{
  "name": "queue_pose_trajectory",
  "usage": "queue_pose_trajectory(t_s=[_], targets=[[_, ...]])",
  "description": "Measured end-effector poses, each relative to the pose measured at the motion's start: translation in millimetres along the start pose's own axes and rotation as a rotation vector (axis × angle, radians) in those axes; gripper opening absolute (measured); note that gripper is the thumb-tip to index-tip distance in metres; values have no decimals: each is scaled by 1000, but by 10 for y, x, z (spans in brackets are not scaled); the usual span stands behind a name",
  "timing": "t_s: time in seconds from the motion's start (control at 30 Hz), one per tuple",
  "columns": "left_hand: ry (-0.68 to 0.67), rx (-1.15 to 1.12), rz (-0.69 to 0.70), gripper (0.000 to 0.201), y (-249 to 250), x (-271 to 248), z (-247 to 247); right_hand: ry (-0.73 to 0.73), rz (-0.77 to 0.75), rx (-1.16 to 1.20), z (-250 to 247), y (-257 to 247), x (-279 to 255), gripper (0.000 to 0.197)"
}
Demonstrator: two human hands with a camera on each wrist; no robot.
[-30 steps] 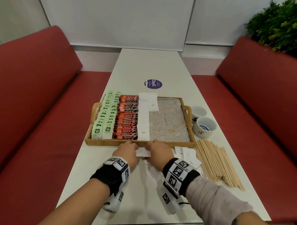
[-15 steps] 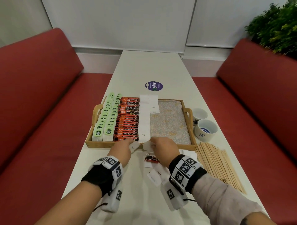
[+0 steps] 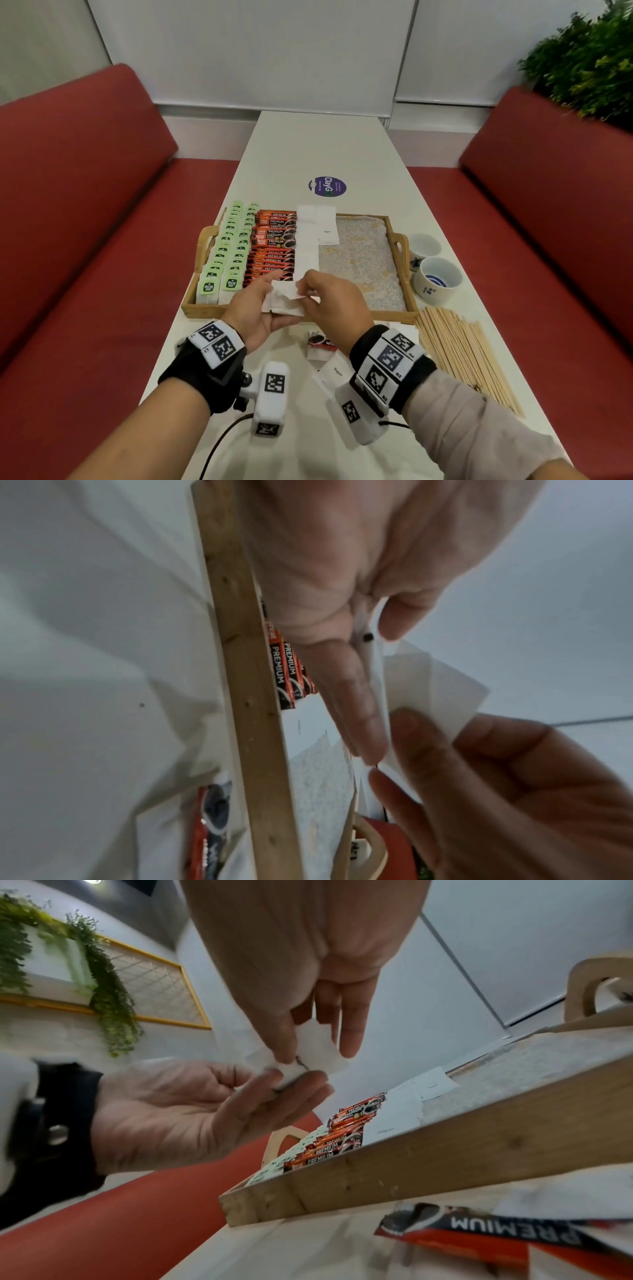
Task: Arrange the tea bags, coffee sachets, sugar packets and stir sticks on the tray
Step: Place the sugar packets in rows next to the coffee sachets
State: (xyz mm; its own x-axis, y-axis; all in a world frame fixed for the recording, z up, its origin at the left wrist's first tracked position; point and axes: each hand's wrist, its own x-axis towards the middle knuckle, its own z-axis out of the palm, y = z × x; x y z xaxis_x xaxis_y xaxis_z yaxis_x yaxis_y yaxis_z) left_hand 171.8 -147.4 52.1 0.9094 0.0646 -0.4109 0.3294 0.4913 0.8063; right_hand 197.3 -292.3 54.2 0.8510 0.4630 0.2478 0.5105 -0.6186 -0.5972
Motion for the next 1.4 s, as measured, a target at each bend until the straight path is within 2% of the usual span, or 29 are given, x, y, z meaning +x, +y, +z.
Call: queue_pose_trajectory(t_s=[0.03, 0.1, 0.17, 0.3, 0.43, 0.5, 0.6, 0.7, 0.83, 0.93, 1.03, 1.17, 1.3, 1.4], targets=[[-23, -30, -11, 27, 10, -13, 5, -35, -17, -11, -1, -9, 5, 8], [-66, -32, -15, 39, 13, -10, 4, -103, -47, -13, -1, -25, 17, 9], [-82, 12, 8, 35, 1, -10, 10, -140, -69, 19, 3, -29, 31, 11], [52, 50, 41, 26, -77, 45, -58, -239, -82, 89, -16, -26, 34, 13], [125, 46, 51, 25, -85, 59, -153, -172, 41, 252, -82, 39, 35, 8], [158, 62, 56, 22, -83, 65, -207, -123, 98, 248, -101, 92, 34, 6], [187, 67, 56, 26, -89, 65, -268, -139, 167, 104, -92, 191, 31, 6], [193, 60, 52, 28, -111, 49, -288, -306, 206, -175, -59, 243, 8, 8], [186, 80, 49, 30, -153, 11, -306, -483, 218, -490, 39, 240, -45, 31], [190, 97, 47, 30, -175, 5, -330, -514, 169, -633, 136, 203, -81, 26], [184, 107, 45, 30, -185, -6, -345, -516, 129, -681, 216, 171, -91, 19], [174, 135, 41, 28, -180, -32, -355, -501, 140, -663, 259, 142, -68, 16], [174, 152, 35, 28, -164, -50, -378, -453, 179, -470, 209, 121, -3, 21], [174, 166, 39, 31, -150, -57, -390, -419, 210, -328, 120, 110, 104, 15]])
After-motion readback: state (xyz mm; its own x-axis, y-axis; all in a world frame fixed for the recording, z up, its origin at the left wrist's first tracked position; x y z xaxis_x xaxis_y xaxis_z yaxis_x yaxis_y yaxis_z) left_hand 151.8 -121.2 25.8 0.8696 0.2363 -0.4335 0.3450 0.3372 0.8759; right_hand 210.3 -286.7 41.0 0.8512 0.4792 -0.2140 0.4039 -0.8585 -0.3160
